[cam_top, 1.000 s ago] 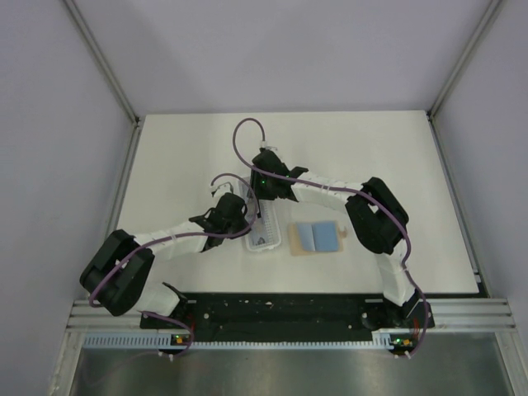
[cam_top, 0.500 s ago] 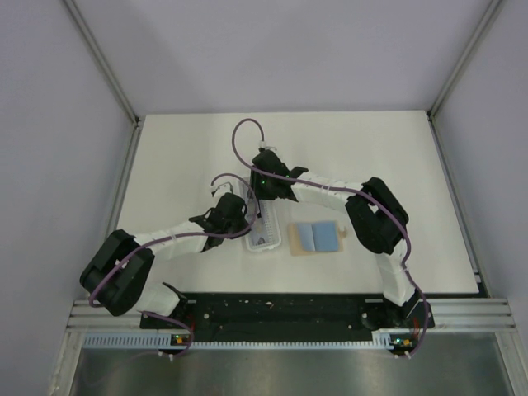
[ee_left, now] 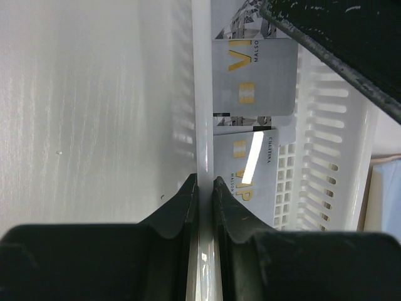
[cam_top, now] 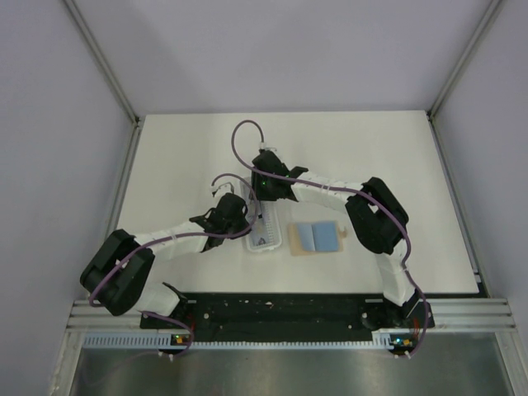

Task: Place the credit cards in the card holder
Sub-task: Pick up the credit card from the storage box.

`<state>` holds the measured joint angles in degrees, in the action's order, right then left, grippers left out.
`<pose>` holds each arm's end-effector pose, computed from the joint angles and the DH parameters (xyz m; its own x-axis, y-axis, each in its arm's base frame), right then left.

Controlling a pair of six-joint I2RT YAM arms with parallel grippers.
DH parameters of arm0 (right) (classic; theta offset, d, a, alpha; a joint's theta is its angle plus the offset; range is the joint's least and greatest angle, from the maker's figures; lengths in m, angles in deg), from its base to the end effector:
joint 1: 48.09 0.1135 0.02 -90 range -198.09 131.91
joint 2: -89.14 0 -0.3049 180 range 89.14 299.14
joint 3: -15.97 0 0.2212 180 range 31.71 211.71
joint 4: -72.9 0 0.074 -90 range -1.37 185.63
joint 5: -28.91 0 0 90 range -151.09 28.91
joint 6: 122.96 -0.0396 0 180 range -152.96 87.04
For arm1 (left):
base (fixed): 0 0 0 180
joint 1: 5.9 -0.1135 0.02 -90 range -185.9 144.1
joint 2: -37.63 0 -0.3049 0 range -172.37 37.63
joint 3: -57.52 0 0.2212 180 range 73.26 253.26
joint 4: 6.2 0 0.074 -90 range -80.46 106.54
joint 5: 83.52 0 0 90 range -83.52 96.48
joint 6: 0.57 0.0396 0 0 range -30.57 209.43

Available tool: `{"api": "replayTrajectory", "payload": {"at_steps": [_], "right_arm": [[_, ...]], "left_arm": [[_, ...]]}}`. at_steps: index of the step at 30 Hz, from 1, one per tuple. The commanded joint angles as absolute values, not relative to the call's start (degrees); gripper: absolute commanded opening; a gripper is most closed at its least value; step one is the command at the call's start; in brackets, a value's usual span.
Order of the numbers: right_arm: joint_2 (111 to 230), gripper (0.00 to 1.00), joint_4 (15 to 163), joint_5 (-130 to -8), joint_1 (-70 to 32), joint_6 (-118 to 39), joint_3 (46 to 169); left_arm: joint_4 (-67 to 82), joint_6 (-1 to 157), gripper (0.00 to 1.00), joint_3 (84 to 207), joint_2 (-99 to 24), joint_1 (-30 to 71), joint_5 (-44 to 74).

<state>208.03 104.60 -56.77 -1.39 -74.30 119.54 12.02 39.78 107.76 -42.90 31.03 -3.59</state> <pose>0.3163 0.3313 0.2390 -0.8328 0.0766 -0.5483 -0.1870 0.8932 0.4089 0.1926 -0.1361 0.2180 -0.7680 -0.3615 -0.5287 -0.1333 0.8976 -0.4201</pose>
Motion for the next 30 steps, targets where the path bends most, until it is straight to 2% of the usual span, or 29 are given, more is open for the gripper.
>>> {"api": "replayTrajectory", "payload": {"at_steps": [1,16,30], "right_arm": [[208.85,0.38,104.98,-56.96,-0.98,-73.47,122.23],[209.55,0.36,104.46,-58.36,-1.07,-73.39,122.32],[205.77,0.31,90.93,-65.74,-1.07,-72.86,114.42]], "left_arm": [[12.26,40.39,0.00,108.24,-44.11,31.72,-2.31],[12.35,40.48,0.00,108.24,-44.19,31.72,-2.31],[12.09,40.57,0.00,108.07,-44.19,31.72,-1.79]]}}
